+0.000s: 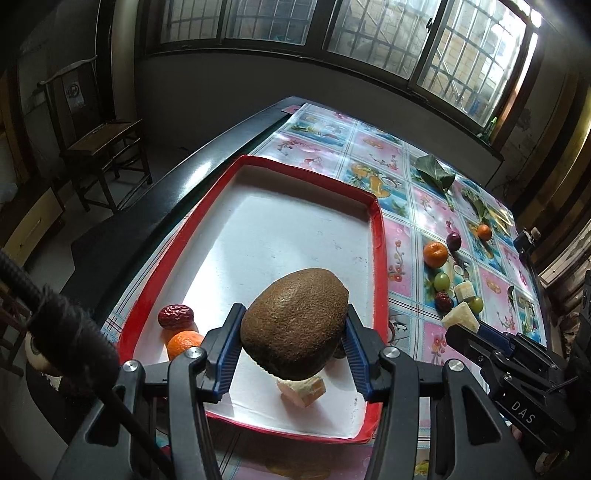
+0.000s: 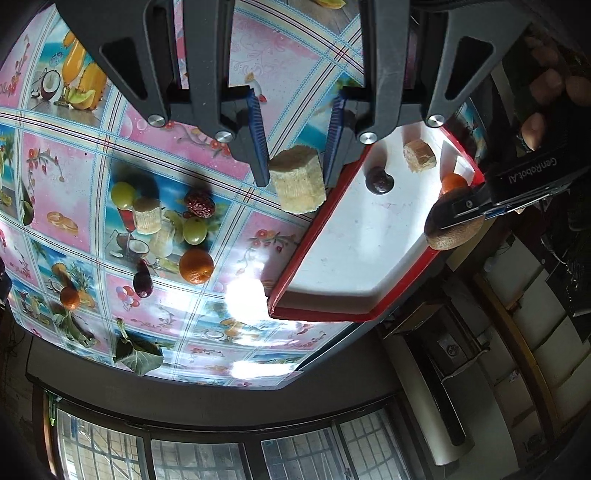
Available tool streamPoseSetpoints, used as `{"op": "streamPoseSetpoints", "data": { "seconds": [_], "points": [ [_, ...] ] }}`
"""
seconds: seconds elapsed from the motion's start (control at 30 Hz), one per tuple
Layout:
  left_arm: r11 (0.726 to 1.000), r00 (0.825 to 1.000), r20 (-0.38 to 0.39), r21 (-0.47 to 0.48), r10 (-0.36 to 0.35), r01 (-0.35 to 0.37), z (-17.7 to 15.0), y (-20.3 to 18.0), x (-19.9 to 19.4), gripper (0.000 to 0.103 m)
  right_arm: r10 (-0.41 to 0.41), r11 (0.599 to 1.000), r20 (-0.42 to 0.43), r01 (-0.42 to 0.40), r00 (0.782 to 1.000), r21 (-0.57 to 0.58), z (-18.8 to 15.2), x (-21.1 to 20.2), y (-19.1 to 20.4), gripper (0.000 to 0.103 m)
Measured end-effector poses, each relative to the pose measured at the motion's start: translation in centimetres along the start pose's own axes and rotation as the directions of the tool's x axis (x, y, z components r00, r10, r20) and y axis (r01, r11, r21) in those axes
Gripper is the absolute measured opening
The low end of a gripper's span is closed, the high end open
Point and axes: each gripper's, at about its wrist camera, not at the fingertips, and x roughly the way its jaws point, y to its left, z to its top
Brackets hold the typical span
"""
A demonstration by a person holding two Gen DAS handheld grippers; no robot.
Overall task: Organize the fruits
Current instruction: 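Lower the kiwi into the tray with the left tool while the right tool releases the banana chunk there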
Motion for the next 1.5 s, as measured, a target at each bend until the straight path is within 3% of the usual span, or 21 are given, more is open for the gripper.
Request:
{"op": "streamPoseSetpoints", "data": {
  "seconds": [0.4,0.87,1.23,1.4,1.5],
  "points": [
    [0.997,0.998,-0.040,-0.058,0.040,-0.042,0.7,3.0,2.2,0.051,0.094,0.991,-0.059,-0.099,0.994,-0.085,3.3,5.3,5.1,0.032],
    [0.998,0.992,-0.112,-0.024,0.052,-0.055,0.3,3.0,5.0,0.051,0.080,0.988,-0.156,-0.099,0.985,-0.118,3.2,10.5,6.3,0.032],
    [0.997,0.991,-0.121,-0.032,0.061,-0.066,0.1,3.2,4.8,0.051,0.083,0.985,-0.165,-0.105,0.983,-0.134,2.8,10.8,6.4,0.033],
    [0.997,0.992,-0.120,-0.050,0.048,-0.054,0.1,3.3,4.5,0.052,0.085,0.986,-0.158,-0.106,0.984,-0.130,2.6,10.4,6.2,0.039],
    [0.998,0.993,-0.107,-0.042,0.049,-0.054,0.2,3.0,4.1,0.058,0.091,0.987,-0.147,-0.109,0.985,-0.122,2.5,9.6,6.0,0.039]
  ]
}}
